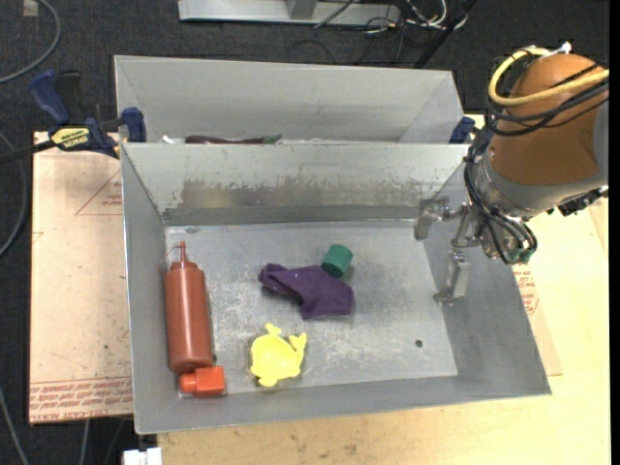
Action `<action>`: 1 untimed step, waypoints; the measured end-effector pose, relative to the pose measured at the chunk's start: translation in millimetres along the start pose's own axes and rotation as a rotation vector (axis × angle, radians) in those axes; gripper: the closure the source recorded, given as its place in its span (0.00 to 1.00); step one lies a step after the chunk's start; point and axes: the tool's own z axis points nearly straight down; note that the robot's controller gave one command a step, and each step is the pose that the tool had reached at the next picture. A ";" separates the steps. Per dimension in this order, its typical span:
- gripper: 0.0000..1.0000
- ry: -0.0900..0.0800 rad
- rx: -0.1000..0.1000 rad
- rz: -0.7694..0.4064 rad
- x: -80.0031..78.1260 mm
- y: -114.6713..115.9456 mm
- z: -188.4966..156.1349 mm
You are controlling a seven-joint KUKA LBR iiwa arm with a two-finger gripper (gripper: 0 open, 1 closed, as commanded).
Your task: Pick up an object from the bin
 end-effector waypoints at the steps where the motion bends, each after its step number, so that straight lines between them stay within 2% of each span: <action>1: 0.00 -0.008 0.001 -0.002 -1.4 0.3 -4.7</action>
Offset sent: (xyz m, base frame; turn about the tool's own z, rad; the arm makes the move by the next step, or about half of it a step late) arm 0.0769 0.0471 -0.0744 -0.1549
